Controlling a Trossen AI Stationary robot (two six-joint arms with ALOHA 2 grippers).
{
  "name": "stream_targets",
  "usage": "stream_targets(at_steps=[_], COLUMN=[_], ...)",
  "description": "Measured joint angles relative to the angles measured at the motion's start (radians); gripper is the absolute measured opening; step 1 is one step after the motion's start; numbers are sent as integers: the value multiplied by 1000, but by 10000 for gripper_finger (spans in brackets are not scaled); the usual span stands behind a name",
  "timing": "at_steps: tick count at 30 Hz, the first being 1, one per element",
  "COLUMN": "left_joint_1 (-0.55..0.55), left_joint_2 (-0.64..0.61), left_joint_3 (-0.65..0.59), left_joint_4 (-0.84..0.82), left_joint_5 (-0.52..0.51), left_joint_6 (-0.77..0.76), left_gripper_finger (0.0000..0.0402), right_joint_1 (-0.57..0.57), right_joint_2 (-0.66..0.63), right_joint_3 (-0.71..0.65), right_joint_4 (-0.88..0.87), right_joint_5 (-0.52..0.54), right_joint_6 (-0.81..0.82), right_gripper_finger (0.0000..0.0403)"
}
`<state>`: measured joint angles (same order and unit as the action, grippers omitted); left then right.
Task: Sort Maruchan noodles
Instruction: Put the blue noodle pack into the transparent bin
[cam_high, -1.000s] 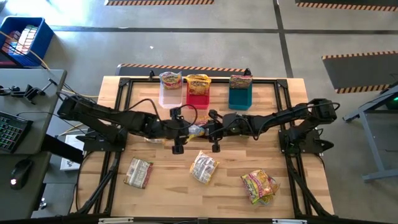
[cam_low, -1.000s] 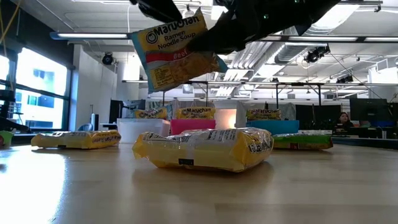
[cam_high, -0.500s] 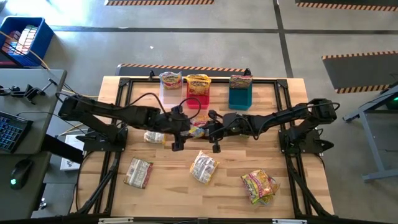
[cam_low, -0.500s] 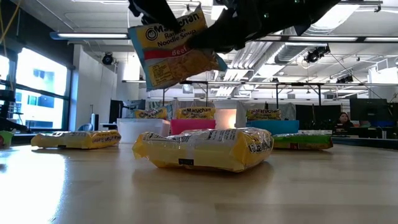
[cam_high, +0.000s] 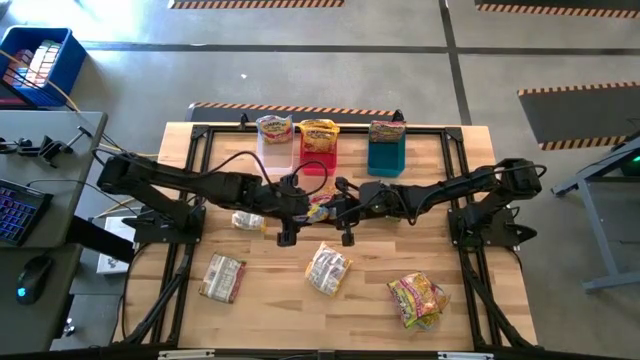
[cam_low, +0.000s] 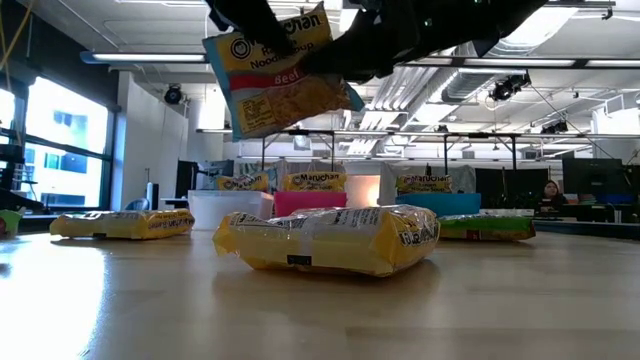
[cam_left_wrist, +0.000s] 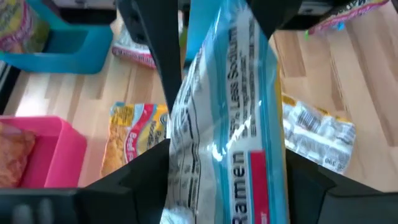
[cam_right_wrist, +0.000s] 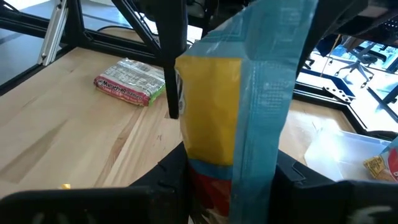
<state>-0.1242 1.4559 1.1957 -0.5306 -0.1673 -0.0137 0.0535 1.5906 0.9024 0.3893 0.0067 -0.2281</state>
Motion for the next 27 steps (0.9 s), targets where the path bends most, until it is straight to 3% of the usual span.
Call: stream_targets(at_steps=[8, 16, 21, 27], left_joint_1=[17, 54, 103, 229], left_joint_2=[6, 0, -20, -23], left_joint_3=[0, 0, 0, 0], left_joint_4=[-3, -49, -149, -236], left_joint_5=[0, 5, -7, -57], left_joint_6=[35, 116, 182, 338], left_gripper_finger=[161, 72, 60, 57], right_joint_1=[-7, -7, -7, -7], right_joint_2=[0, 0, -14, -91], right_joint_3=[0, 0, 0, 0], right_joint_4=[4, -4, -60, -230], right_joint_5=[-7, 56, 78, 190], right_joint_6=[3, 1, -22, -41], right_gripper_finger=[112, 202, 242, 240])
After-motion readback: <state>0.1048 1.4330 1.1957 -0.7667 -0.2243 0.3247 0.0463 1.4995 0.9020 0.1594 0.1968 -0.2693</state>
